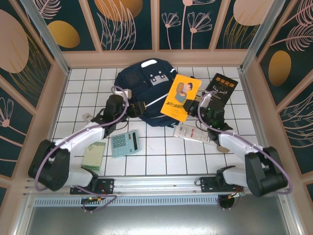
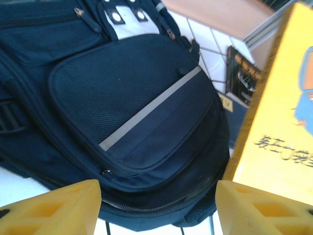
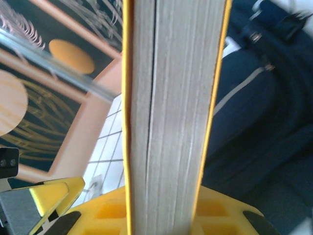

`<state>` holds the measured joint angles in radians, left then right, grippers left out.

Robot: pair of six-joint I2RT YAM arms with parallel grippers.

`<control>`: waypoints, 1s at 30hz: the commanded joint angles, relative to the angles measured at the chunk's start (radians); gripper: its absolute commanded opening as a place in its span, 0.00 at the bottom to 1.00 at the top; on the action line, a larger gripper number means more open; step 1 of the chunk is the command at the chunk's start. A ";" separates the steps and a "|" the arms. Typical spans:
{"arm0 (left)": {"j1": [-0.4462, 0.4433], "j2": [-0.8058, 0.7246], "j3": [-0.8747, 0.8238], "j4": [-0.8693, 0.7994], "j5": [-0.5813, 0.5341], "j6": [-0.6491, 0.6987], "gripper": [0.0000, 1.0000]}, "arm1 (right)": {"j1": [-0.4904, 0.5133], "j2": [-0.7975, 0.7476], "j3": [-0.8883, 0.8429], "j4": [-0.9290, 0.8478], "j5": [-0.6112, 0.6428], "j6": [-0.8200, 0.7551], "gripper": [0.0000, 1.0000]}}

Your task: Pack the student bag

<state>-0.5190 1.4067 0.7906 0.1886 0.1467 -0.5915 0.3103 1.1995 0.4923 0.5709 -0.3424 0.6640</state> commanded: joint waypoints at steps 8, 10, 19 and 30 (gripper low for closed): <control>-0.187 0.359 0.358 -0.154 -0.155 0.206 0.55 | -0.090 -0.301 -0.081 -0.161 0.354 -0.064 0.00; -0.201 0.411 0.410 -0.165 -0.156 0.227 0.55 | -0.112 -0.330 -0.092 -0.181 0.376 -0.053 0.00; -0.240 0.585 0.570 -0.207 -0.129 0.309 0.60 | -0.165 -0.356 -0.111 -0.180 0.332 -0.013 0.00; -0.251 0.673 0.632 -0.250 -0.156 0.345 0.59 | -0.174 -0.336 -0.111 -0.175 0.313 -0.002 0.00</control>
<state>-0.7597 2.0441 1.3941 -0.0307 0.0128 -0.2768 0.1471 0.8703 0.3782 0.3237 -0.0170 0.6460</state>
